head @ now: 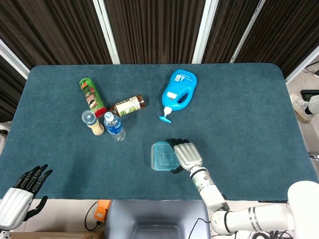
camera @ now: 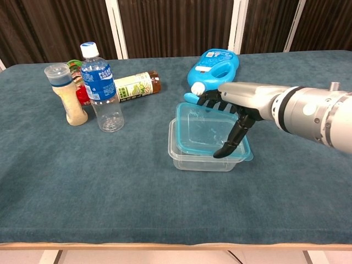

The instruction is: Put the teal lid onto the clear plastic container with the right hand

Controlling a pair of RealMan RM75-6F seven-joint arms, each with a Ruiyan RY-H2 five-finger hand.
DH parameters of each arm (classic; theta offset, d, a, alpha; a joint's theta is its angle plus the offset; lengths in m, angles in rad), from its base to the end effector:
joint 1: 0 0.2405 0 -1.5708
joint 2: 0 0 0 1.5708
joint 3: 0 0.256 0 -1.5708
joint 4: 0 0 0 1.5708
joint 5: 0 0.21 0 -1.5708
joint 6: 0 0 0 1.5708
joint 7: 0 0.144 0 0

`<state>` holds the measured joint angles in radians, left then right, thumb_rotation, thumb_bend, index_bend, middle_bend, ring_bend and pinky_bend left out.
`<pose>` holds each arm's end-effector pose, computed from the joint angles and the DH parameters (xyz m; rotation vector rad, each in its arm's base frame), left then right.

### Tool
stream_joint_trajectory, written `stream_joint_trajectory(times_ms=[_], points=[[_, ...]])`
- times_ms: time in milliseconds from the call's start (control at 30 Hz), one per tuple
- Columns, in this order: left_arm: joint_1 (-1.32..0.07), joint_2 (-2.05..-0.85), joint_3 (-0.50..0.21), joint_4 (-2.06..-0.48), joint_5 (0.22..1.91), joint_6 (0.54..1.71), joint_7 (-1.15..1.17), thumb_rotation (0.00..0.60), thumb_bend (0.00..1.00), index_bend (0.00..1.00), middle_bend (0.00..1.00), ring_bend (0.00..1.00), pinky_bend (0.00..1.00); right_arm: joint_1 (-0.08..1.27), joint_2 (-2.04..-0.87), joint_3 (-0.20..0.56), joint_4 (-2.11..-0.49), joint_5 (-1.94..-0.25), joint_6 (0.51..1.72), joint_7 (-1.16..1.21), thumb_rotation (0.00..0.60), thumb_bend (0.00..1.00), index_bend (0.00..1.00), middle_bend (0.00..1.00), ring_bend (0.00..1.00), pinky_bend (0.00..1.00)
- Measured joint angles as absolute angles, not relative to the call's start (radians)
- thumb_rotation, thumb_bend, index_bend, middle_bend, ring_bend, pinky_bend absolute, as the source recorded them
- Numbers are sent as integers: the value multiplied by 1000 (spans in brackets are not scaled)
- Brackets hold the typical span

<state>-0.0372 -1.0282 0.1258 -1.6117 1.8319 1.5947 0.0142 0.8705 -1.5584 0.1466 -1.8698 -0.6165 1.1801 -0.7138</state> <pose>-0.2898 0.1231 0.1602 -1.7020 -0.7974 -0.9281 -0.0937 -0.2940 -0.0268 1.8593 -1.1414 0.7533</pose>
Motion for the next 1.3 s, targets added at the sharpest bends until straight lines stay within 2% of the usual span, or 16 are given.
stream_joint_trajectory(times_ms=[1300], points=[[-34,-1026,127,-1612,1834,1599,10,600,431,0,0,0,161,874,-1606,153,-1805,-588,1156,-711,600,272,736,469,421,586]])
